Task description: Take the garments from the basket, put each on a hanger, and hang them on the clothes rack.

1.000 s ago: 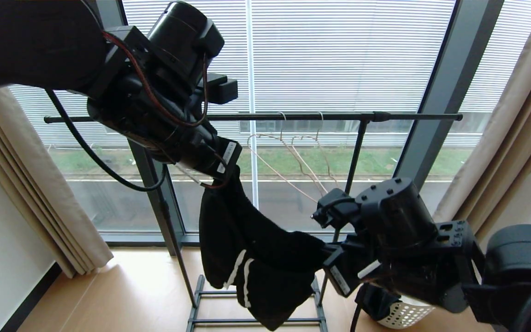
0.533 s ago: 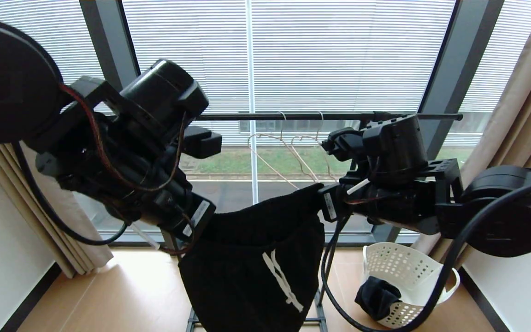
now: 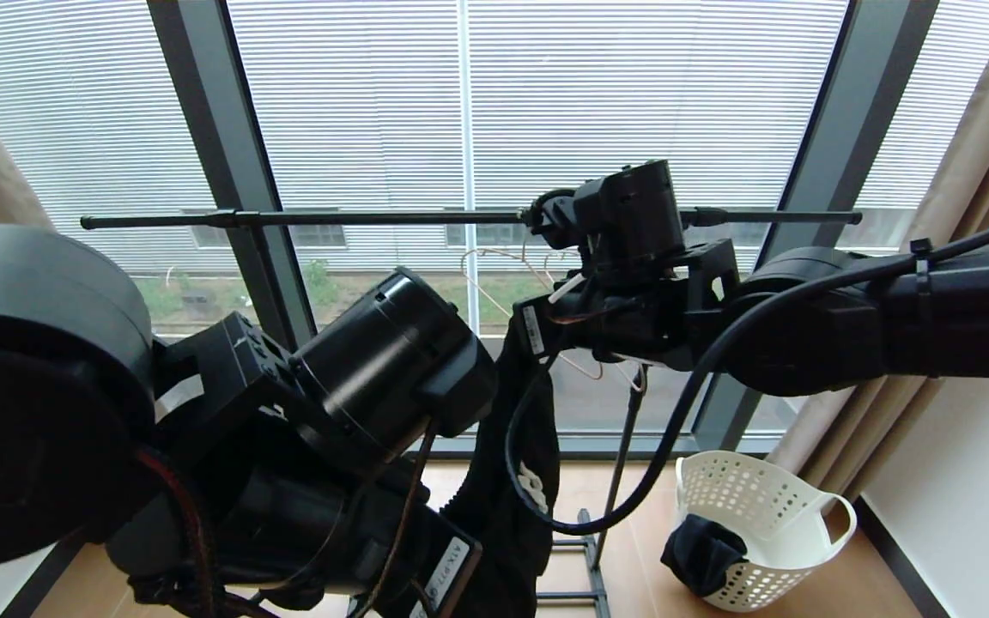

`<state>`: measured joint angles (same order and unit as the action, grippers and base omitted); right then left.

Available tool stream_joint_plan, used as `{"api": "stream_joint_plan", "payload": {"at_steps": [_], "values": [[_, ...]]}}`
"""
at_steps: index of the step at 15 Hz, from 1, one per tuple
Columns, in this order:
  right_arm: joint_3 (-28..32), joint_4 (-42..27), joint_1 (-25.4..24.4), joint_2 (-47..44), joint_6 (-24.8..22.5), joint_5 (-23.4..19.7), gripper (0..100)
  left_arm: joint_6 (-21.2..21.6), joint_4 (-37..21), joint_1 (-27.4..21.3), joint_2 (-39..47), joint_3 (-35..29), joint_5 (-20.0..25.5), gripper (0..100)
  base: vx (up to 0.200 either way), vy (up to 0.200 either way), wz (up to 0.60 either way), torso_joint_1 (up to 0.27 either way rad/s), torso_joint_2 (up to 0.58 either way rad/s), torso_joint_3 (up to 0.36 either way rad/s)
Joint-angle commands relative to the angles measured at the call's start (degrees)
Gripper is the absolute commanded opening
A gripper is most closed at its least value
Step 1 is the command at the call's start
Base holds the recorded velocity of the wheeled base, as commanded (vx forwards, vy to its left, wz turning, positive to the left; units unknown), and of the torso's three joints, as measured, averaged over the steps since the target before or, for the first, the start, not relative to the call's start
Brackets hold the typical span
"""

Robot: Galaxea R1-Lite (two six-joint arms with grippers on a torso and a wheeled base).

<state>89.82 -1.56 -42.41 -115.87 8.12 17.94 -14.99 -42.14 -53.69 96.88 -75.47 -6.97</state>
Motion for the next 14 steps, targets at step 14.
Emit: {"api": "stream_joint_plan", "payload": {"at_steps": [14], "values": [[2.0, -11.6, 2.8, 3.6, 12.1, -0.3, 0, -8.5, 2.6, 0.2, -2.1, 4.4, -5.4, 0, 0.0, 0.0, 0.0, 0.0, 0.0, 0.0]]}}
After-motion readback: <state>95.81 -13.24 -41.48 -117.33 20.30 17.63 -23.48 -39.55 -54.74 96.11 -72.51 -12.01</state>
